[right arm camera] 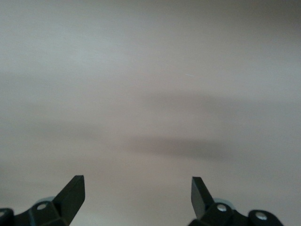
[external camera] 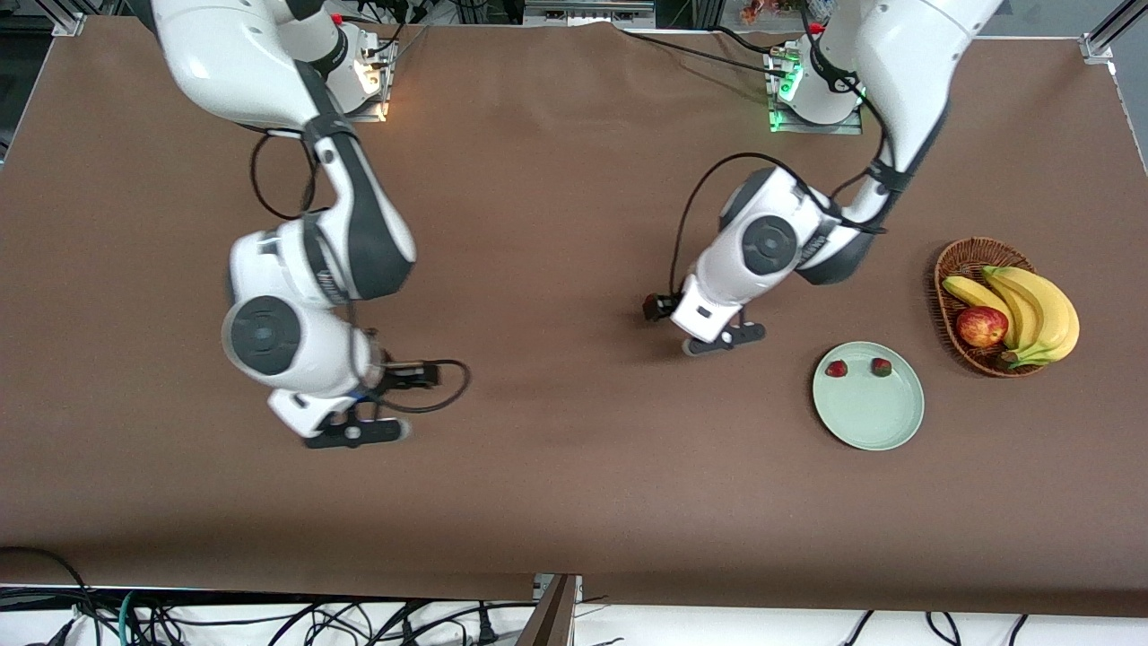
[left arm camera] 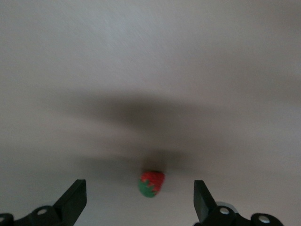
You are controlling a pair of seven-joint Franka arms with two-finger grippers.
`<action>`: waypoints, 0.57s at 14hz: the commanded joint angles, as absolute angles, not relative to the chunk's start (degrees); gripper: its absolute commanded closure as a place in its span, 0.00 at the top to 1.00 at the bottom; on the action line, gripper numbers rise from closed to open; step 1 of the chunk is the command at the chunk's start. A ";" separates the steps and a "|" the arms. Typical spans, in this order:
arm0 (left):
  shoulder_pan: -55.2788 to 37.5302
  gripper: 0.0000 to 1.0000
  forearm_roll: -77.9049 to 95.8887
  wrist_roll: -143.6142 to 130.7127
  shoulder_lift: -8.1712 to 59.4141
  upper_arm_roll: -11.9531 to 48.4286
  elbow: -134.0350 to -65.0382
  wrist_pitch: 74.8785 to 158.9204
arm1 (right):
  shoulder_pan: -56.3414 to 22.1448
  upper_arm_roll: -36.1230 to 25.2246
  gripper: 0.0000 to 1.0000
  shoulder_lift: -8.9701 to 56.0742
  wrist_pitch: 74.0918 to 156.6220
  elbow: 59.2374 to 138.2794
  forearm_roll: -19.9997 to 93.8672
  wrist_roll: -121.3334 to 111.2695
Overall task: Collect all strawberries into plate
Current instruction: 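Grasp the mid-table strawberry with the left gripper while the right gripper withdraws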
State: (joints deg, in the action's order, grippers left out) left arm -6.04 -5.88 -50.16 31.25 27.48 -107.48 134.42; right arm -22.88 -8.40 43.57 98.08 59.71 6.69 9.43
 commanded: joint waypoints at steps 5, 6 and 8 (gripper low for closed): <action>-9.66 1.00 -22.41 -65.91 35.85 26.72 -112.24 144.04 | -16.10 -10.29 1.00 28.51 90.26 69.40 4.49 2.99; -10.02 1.00 -22.59 -66.61 36.47 26.63 -112.24 144.23 | -13.65 -7.50 1.00 25.61 90.18 72.04 3.26 2.99; -10.02 1.00 -22.94 -66.71 36.91 26.72 -112.15 144.49 | -7.67 -1.43 1.00 19.46 90.18 77.23 0.28 3.08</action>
State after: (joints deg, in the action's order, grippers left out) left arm -9.19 -20.92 -64.74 36.76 27.23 -112.35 143.76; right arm -12.52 -7.49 28.26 89.55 67.86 2.77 3.42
